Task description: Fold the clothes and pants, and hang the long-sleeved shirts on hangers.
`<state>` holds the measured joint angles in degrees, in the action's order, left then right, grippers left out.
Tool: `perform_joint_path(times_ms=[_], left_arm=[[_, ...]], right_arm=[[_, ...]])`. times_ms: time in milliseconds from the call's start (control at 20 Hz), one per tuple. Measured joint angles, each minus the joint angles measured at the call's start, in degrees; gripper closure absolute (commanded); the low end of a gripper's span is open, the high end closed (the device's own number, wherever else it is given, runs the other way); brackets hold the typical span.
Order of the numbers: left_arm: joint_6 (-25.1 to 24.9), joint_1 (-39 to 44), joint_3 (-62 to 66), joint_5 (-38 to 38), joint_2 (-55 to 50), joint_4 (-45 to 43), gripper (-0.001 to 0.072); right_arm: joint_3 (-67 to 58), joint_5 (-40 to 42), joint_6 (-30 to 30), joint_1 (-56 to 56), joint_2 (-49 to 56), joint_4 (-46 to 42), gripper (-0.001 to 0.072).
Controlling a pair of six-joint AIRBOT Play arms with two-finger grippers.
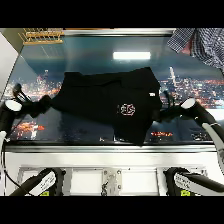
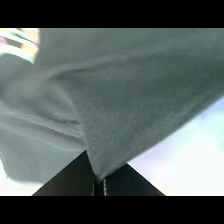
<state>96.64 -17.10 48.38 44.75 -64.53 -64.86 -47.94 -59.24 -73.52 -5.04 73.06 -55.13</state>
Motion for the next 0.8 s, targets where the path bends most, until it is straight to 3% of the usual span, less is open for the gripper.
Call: perform_joint_path(times_ms=[250, 450, 800], left_arm=[[-0.7, 0.0, 17.7, 0.5, 12.1, 0.4, 0.0701], [-1.6, 0.0, 30.3, 0.0, 23.0, 0.1, 0.0702], [-2.3, 0.0, 37.2, -0.3, 37.4, -0.2, 0.0702]], right_arm=[[-23.0, -1.2, -1.5, -1.0, -13.9, -9.6, 0.0702], [-39.1, 4.1, -1.7, -1.6, -24.6, -13.4, 0.0702], [-45.8, 8.5, -4.1, -1.9, -37.4, -16.1, 0.0702]])
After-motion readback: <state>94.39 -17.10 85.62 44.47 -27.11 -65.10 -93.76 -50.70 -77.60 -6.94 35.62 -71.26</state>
